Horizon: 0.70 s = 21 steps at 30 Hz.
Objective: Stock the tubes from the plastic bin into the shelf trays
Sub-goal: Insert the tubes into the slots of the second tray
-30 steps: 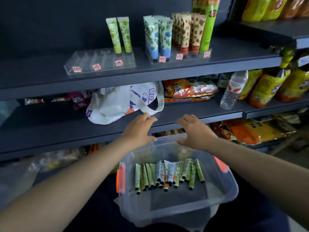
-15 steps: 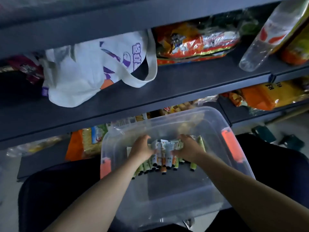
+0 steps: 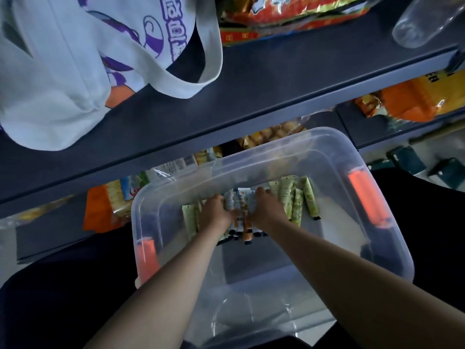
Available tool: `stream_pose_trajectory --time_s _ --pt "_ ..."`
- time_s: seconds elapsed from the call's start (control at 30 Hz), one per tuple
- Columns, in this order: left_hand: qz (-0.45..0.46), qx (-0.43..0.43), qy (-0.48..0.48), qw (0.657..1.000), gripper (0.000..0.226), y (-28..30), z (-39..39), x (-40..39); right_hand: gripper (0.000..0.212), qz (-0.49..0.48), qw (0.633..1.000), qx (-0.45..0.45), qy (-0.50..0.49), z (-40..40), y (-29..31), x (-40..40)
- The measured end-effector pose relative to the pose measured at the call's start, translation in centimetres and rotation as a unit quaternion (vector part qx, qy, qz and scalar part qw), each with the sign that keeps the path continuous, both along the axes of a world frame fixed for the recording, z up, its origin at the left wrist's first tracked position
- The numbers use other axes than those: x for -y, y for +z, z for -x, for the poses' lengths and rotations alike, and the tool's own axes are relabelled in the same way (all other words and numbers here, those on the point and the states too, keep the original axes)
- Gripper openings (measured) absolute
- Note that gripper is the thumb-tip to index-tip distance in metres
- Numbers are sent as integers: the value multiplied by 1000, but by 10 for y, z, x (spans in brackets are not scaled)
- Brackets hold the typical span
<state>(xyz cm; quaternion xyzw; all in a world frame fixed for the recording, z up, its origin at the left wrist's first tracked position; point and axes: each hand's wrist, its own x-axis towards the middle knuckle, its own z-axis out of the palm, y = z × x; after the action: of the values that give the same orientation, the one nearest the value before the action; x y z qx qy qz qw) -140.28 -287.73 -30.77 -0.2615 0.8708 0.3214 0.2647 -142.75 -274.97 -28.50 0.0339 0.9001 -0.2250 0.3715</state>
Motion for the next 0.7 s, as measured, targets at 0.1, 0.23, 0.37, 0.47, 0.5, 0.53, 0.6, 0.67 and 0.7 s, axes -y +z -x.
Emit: stream_pose_trajectory --time_s 0.1,0.23,0.37,0.47,0.5,0.53,0.6,0.67,0.7 --pt "-15 30 13 999 15 -3 5 -1 55 3 1000 10 8 1 -3 1" --pt "-82 58 49 994 5 1 8 8 23 78 993 46 -80 2 2 -5" --pt "-201 50 154 966 14 14 1 19 18 153 965 101 -189 4 5 -16" --pt "-266 55 224 936 17 18 -7 26 21 185 944 112 -248 1 6 -26" --pt "-283 54 238 927 15 21 -10 27 17 196 938 116 -263 -1 8 -29" --pt "-299 53 248 920 14 25 -12 27 14 210 930 120 -278 -3 12 -32" --pt "-327 43 260 907 16 35 -17 27 8 246 912 120 -304 -7 19 -34" --pt "-343 27 265 901 20 49 -20 24 3 277 904 103 -307 -11 28 -35" --pt "-352 18 268 897 21 56 -22 24 6 287 905 89 -302 -12 34 -36"
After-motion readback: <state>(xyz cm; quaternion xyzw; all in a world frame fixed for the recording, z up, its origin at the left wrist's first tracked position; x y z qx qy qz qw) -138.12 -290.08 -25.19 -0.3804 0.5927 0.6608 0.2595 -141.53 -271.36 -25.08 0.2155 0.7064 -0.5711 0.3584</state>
